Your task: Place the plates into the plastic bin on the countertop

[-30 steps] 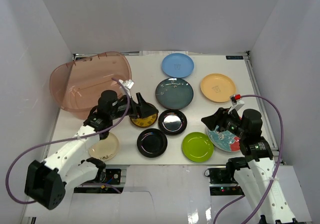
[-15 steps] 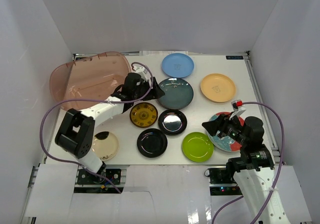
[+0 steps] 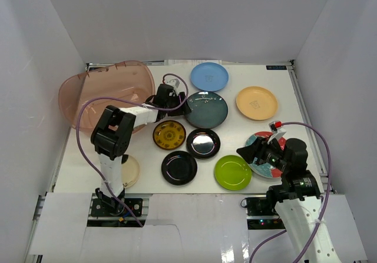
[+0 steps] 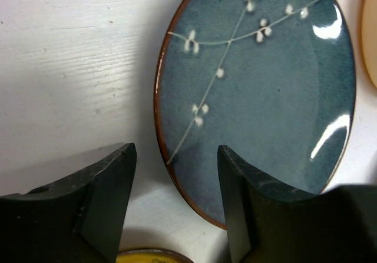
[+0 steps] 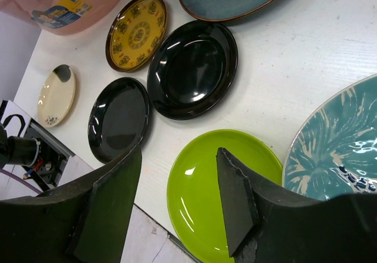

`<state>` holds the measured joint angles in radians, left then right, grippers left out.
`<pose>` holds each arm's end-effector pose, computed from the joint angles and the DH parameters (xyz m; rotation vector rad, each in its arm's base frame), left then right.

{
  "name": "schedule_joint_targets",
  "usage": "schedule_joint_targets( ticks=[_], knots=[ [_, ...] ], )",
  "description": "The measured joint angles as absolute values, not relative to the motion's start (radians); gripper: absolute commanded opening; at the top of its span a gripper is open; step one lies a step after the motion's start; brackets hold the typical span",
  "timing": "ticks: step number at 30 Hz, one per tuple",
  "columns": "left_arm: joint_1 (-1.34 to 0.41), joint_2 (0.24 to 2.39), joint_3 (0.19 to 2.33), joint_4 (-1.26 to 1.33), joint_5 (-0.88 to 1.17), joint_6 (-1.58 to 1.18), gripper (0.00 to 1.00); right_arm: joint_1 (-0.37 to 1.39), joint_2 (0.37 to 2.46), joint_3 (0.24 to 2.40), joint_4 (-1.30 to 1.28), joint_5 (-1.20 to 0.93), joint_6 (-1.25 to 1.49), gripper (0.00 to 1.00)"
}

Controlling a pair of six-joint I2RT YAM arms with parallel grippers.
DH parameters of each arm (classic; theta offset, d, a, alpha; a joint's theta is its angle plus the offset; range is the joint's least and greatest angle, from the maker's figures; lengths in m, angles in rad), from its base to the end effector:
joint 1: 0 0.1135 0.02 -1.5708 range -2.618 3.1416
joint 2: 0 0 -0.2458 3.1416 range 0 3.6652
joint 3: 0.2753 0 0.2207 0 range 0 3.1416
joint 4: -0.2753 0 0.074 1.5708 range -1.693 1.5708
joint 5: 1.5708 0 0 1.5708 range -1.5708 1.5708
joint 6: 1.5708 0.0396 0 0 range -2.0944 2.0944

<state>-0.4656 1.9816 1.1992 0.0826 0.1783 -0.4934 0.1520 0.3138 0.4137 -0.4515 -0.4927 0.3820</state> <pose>0.3520 -0.1847 0.1589 0.0652 2.3567 -0.6925 0.0899 0.0327 0.2327 -0.1156 1.9637 0.8269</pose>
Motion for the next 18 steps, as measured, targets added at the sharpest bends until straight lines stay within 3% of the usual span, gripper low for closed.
schedule_joint_targets(
  ticks=[4, 7, 8, 11, 14, 18],
  knots=[
    [-0.461, 2.032, 1.223, 0.120, 0.194, -0.498, 0.56, 0.152, 0.314, 0.413, -0.450, -0.497, 0.382, 0.60],
    [-0.460, 2.053, 1.228, 0.159, 0.218, -0.508, 0.38, 0.152, 0.314, 0.409, -0.447, -0.500, 0.383, 0.60],
    [-0.460, 2.059, 1.227, 0.163, 0.220, -0.512, 0.25, 0.152, 0.314, 0.407, -0.446, -0.501, 0.385, 0.60],
    [-0.448, 2.068, 1.224, 0.227, 0.260, -0.581, 0.00, 0.152, 0.314, 0.395, -0.437, -0.505, 0.391, 0.60],
    [-0.447, 2.040, 1.216, 0.297, 0.297, -0.632, 0.00, 0.152, 0.323, 0.388, -0.430, -0.506, 0.405, 0.63],
    [-0.456, 1.987, 1.158, 0.315, 0.285, -0.655, 0.00, 0.152, 0.344, 0.381, -0.395, -0.509, 0.430, 0.77]
  ],
)
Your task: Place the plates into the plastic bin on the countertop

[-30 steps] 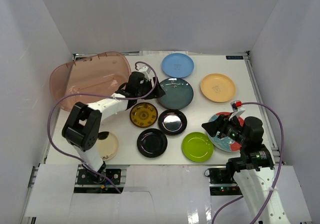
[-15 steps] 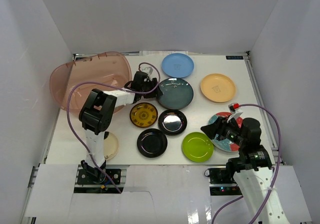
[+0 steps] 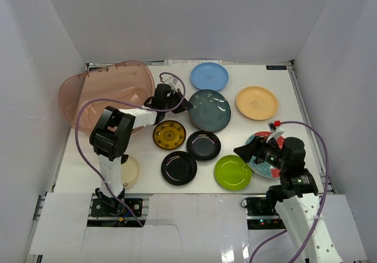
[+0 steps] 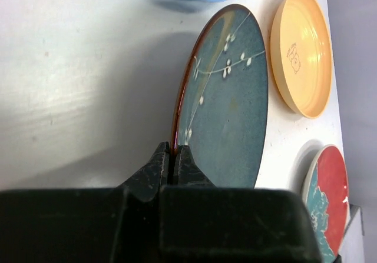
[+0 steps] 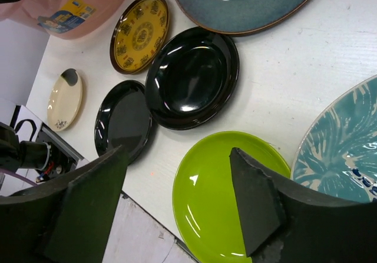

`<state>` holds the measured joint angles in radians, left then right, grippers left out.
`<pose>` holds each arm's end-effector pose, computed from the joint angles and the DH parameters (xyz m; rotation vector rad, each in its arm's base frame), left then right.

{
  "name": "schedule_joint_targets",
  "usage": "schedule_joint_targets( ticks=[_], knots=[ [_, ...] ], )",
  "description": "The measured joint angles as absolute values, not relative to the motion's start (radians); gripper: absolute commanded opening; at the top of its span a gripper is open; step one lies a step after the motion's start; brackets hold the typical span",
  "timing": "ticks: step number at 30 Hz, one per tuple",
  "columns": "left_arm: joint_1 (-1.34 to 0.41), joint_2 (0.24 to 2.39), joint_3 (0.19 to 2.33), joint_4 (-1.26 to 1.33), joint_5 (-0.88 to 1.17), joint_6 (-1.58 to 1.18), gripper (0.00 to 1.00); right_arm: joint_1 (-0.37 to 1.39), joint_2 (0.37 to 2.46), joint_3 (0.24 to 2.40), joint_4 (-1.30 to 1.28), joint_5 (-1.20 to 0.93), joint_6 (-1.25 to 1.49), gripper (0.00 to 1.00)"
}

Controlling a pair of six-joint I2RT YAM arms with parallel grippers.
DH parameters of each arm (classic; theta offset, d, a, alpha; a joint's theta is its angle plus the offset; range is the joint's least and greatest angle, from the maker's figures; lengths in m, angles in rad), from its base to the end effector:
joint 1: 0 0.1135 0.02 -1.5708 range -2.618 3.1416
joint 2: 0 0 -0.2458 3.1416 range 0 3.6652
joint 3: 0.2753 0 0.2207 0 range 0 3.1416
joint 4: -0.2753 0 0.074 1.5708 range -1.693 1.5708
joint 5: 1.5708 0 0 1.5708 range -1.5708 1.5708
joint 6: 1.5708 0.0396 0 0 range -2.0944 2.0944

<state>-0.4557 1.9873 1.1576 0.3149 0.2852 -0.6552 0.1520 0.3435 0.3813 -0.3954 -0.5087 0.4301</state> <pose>0.3584 -0.1881 0.1670 -0.0359 2.2127 -0.9473 0.0962 0.0342 0.2263 -0.0781 1.9792 0.8736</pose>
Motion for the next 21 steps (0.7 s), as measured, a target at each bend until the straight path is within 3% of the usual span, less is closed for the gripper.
schedule_joint_targets(
  ticks=[3, 5, 15, 21],
  knots=[
    [-0.456, 1.940, 1.103, 0.305, 0.293, -0.682, 0.00, 0.152, 0.363, 0.376, -0.369, -0.508, 0.453, 0.92],
    [-0.455, 1.895, 1.065, 0.287, 0.295, -0.693, 0.00, 0.152, 0.379, 0.376, -0.350, -0.505, 0.466, 0.95],
    [-0.416, 1.500, 1.037, 0.093, 0.342, -0.740, 0.00, 0.152, 0.395, 0.376, -0.325, -0.501, 0.490, 0.95],
    [-0.165, 1.250, 1.113, -0.036, 0.386, -0.797, 0.00, 0.152, 0.389, 0.376, -0.326, -0.503, 0.490, 0.95]
  ],
)
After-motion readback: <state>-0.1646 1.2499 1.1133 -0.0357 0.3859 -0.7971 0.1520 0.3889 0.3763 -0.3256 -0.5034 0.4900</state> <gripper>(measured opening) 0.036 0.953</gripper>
